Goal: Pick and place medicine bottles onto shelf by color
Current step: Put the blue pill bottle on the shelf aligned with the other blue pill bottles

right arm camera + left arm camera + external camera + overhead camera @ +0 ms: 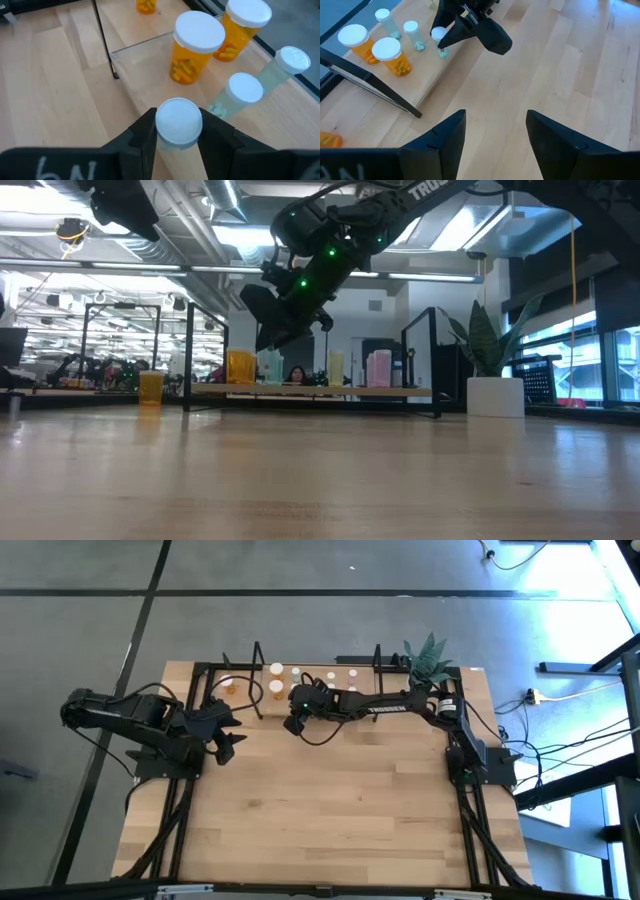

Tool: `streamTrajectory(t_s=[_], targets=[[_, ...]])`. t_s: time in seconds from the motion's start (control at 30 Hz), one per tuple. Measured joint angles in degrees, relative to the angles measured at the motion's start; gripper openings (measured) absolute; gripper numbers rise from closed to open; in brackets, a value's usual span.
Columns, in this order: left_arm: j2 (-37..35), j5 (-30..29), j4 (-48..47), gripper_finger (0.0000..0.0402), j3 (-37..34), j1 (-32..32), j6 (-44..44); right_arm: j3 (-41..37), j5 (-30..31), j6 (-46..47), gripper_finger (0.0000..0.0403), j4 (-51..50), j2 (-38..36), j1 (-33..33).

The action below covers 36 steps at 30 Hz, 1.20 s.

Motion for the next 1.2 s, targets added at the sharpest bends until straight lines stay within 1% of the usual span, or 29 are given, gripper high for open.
streamTrajectory(t_s=[0.13, 0.3, 0.4, 0.47, 0.6, 0.73, 0.97, 1.2], targets=[[0.0, -1.5, -0.01, 0.0202, 0.0, 0.0, -0.07, -0.01, 0.22, 0.09, 0.0123, -0.06, 0.0, -0.04], [0.0, -6.73, 0.0, 0.0202, 0.0, 0.0, -0.52, -0.03, 0.36, 0.07, 0.0123, -0.06, 0.0, -0.04], [0.0, -8.56, 0.0, 0.0202, 0.0, 0.0, -0.49, -0.03, 0.38, 0.07, 0.0123, -0.06, 0.0, -0.04], [0.0, -8.68, 0.0, 0.0202, 0.0, 0.0, -0.49, -0.06, 0.59, 0.07, 0.0123, -0.04, 0.0, -0.04], [0.0, -8.68, 0.0, 0.0202, 0.0, 0.0, -0.48, -0.06, 2.93, 0.1, 0.0123, -0.06, 0.0, -0.04], [0.0, -8.72, 0.0, 0.0202, 0.0, 0.0, -0.07, -0.06, 1.39, 0.37, 0.0123, -0.07, 0.0, -0.15], [-0.02, -8.74, 0.0, 0.0202, 0.0, -0.02, -0.07, -0.08, 2.52, 1.82, 0.0123, 0.2, 0.0, -0.23], [0.0, -8.74, 0.0, 0.0202, 0.0, -0.02, -0.09, -0.1, 1.91, 1.96, 0.0123, 0.36, 0.53, -0.54]])
